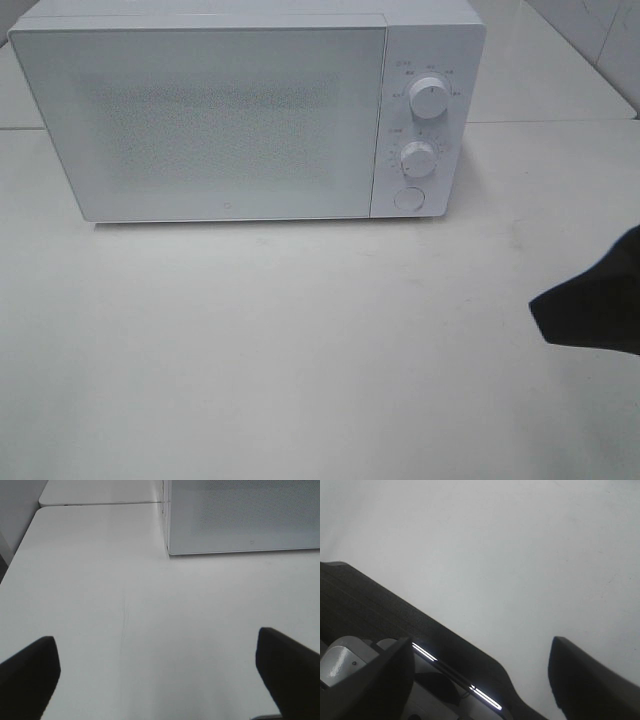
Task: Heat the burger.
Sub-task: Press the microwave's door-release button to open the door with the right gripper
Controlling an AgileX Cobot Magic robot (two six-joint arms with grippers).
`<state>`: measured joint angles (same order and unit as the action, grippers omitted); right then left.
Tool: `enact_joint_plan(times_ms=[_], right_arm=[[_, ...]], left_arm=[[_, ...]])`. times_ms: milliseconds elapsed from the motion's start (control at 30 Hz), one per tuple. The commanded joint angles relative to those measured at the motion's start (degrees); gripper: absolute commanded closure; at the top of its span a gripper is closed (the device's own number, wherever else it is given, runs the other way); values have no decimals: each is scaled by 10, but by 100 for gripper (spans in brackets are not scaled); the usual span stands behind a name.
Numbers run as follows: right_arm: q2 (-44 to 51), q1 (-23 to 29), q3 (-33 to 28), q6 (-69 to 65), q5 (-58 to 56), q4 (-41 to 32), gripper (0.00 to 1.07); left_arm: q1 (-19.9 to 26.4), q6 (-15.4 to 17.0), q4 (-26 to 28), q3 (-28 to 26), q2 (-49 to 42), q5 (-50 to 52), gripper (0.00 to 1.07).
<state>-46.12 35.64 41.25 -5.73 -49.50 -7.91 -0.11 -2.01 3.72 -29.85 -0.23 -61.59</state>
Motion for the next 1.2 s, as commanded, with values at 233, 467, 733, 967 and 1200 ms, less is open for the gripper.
enact_joint_plan(times_ms=[233,467,733,967,1200], right_arm=[[146,-86,-5,-12,-40,28,35],[221,-174,-18,-3,-48,45,35],[336,-248,-68,3,-59,58,35],[434,-313,-103,21,-70,64,31],[480,-335,-129,22,-76,74,31]], left_arm=[[2,0,2,2,-10,4,7],[2,0,2,2,-10,4,7],[2,0,2,2,-10,4,7],[2,0,2,2,-10,4,7],[2,0,2,2,-10,4,7]])
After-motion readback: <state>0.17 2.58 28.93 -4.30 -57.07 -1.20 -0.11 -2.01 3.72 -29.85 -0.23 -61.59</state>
